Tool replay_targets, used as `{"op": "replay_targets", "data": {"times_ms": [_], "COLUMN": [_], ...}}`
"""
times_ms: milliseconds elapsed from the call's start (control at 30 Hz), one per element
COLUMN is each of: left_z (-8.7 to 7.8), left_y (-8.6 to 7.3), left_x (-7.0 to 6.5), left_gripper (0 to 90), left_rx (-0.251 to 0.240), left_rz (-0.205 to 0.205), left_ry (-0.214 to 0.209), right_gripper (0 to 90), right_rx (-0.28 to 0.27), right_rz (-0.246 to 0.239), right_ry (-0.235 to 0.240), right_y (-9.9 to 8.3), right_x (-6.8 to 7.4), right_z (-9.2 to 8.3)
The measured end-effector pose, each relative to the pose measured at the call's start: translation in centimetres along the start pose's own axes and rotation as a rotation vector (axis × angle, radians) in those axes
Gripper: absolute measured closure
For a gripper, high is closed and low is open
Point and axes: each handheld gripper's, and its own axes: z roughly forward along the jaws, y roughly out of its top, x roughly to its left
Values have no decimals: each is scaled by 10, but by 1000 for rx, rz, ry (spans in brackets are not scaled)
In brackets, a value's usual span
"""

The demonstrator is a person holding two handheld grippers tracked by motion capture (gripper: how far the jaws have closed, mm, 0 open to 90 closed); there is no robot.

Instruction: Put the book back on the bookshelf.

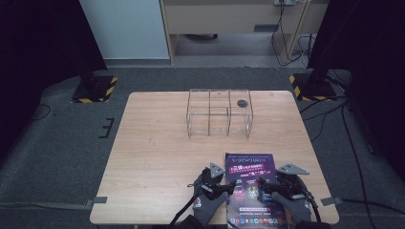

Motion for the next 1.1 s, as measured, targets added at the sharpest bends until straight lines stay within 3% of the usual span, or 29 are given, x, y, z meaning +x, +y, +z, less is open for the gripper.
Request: {"op": "replay_targets", "data": {"times_ms": [333,533,633,733,900,1100], "left_z": [3,5,6,7,8,8], "left_y": [1,0,1,1,1,1], "left_x": [-5,-5,-4,-4,-5,-7], "left_gripper": [363,306,296,293,280,267], "left_rx": [-4,-22,-28,-35,-39,-45], "left_rz": [-16,-15,-28,-52,-63,-73], "left_ry": [-1,30,21,-8,-10,-5], "right_gripper": [226,228,234,249,288,289], "right_rx": [-15,6,6,0,-13,-21], "right_rz": [17,1,-22,-11,24,21], "right_ry": [-20,7,3,16,40,42], "right_y": [1,1,-1,-2,-5,-6], "right_x": [4,1,-2,-5,-5,-6], "right_z": [3,0,-4,-4,-4,-4]}}
